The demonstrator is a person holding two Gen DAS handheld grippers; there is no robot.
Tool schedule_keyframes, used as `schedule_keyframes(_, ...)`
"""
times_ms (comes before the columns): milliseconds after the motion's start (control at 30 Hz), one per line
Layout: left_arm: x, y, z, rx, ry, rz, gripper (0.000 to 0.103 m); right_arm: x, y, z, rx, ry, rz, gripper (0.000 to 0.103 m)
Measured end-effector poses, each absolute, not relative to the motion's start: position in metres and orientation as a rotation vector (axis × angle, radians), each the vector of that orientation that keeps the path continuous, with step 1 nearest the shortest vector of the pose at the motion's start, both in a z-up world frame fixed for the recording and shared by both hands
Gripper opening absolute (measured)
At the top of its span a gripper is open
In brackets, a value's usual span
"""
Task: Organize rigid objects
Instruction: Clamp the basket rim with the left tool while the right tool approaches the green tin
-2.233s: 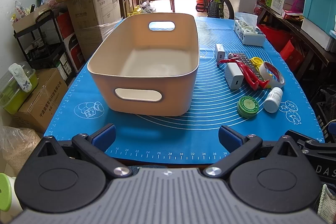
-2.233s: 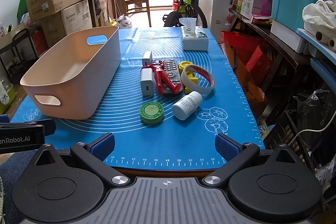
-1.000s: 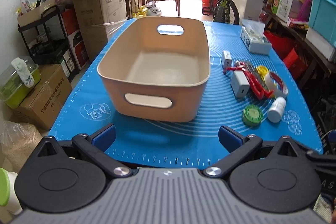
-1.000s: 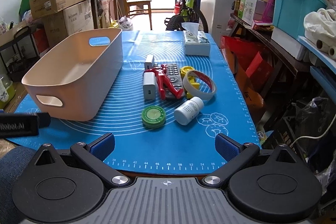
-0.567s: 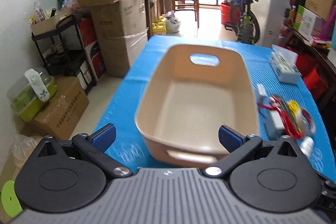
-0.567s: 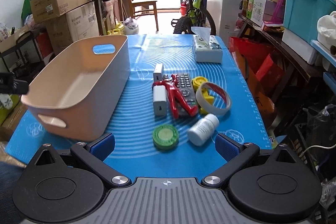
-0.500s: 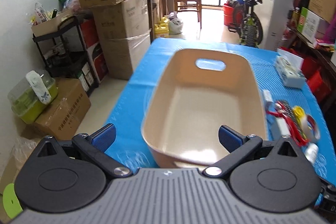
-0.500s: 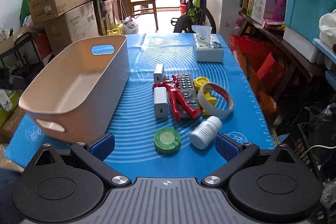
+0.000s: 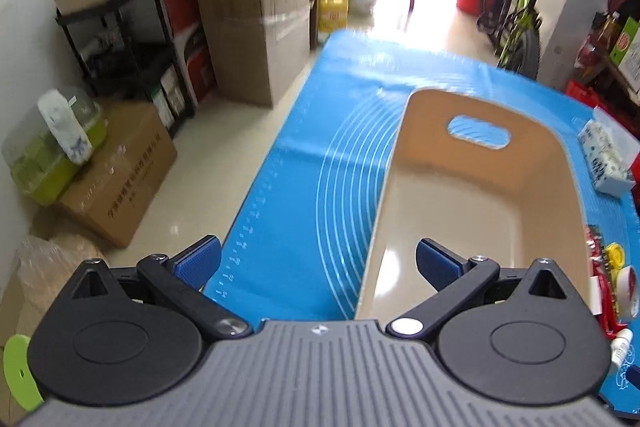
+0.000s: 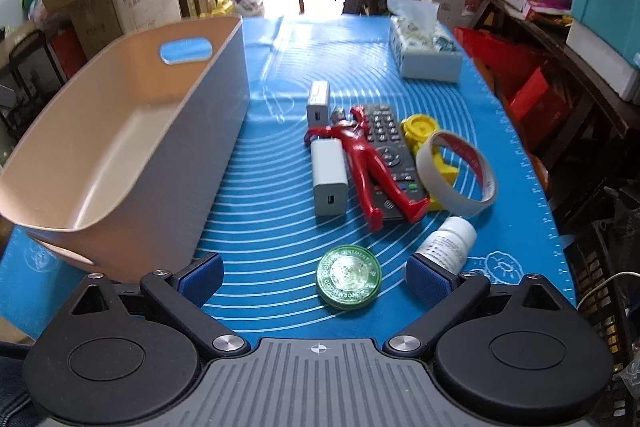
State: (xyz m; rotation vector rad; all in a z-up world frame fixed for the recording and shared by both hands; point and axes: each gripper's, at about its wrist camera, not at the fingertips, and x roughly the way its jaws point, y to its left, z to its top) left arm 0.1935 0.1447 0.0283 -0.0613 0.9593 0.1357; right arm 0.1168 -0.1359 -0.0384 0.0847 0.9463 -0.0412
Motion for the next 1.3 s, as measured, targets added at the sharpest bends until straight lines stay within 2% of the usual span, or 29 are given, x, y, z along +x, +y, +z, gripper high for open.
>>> schedule_keyframes(433, 0.219, 0.144, -0.014, -0.019, 1.114, 0.047, 0.1, 0.146, -0.145, -0.078, 0.088, 1.081, -0.051, 0.093)
schedule_keyframes(467, 0.22, 0.145, -0.016, -0.025, 1.12, 0.046, 0.095, 0.147, -0.146, -0.079, 0.091, 1.089, -0.055, 0.093)
schedule_keyframes(500, 0.22, 0.146, -0.017, -0.033, 1.126, 0.036, 0.083, 0.148, -0.146, -0.081, 0.09, 1.096, -0.056, 0.092)
schedule_keyframes(533, 0.221, 0.145, -0.019, -0.038, 1.138, 0.029, 0.076, 0.148, -0.146, -0.082, 0.087, 1.101, -0.055, 0.092)
schedule_keyframes(600, 0.223, 0.145, -0.022, -0.024, 1.153, 0.04, 0.073, 0.15, -0.144, -0.083, 0.078, 1.109, -0.056, 0.092)
schedule_keyframes(800, 0.223, 0.145, -0.021, -0.009, 1.157, 0.037, 0.046, 0.154, -0.14, -0.089, 0.083, 1.142, -0.065, 0.087)
schedule_keyframes(867, 0.224, 0.145, -0.022, -0.015, 1.159, 0.034, 0.045, 0.155, -0.139, -0.09, 0.084, 1.146, -0.074, 0.085)
schedule_keyframes(1000, 0.225, 0.145, -0.022, -0.042, 1.16, 0.007, 0.03, 0.157, -0.143, -0.092, 0.105, 1.146, -0.084, 0.082)
schedule_keyframes(1100, 0.225, 0.142, -0.022, -0.038, 1.157, -0.002, 0.022, 0.157, -0.143, -0.092, 0.096, 1.142, -0.091, 0.079)
schedule_keyframes(1300, 0.225, 0.139, -0.022, -0.032, 1.155, -0.007, 0.021, 0.154, -0.149, -0.089, 0.123, 1.124, -0.113, 0.064)
